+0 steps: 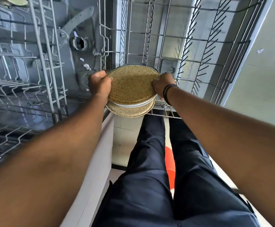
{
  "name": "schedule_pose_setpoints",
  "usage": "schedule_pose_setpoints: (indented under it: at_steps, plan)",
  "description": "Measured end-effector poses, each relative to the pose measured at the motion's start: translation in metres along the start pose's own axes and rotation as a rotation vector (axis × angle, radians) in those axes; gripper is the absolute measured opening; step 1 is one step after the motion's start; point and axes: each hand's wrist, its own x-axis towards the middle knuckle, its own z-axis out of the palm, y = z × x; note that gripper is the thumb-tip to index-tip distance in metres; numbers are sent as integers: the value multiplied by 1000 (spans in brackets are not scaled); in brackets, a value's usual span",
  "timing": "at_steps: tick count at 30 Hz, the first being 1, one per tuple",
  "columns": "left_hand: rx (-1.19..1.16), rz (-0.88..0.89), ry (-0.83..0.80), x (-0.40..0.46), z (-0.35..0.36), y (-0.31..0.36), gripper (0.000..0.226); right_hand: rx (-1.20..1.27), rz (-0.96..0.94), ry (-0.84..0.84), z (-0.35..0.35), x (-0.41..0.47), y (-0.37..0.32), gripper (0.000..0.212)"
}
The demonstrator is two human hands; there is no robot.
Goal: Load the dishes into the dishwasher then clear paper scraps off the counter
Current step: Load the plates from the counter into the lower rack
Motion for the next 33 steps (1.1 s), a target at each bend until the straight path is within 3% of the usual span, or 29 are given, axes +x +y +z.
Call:
schedule_pose_setpoints:
  at_steps: [8, 13, 17, 21, 23, 24, 26, 29, 33]
  plan:
    - [65, 0, -56, 6, 9, 9, 54, -3, 39, -38, -9, 2, -6, 32]
    - [113, -11, -54, 13, 17, 13, 56, 0, 73, -27, -3, 13, 3, 8]
    - [171, -16, -28, 18, 21, 14, 54, -22, 59, -1, -2, 13, 6, 13]
    - [196, -10, -16, 19, 25, 15, 52, -60, 15, -19, -6, 15, 8, 35]
    - [209, -1, -22, 19, 27, 15, 52, -50, 17, -16, -7, 15, 7, 26]
    - [216, 1, -26, 18, 28, 14, 54, -46, 29, -12, -7, 13, 7, 10]
    - [229, -2, -34, 18, 29, 12, 57, -24, 45, -2, -5, 12, 7, 22]
    - [248, -6, -36, 17, 33, 8, 62, 43, 38, 5, -1, 8, 8, 4]
    - [292, 38, 19, 6, 38, 2, 59, 137, 3, 4, -3, 0, 12, 6]
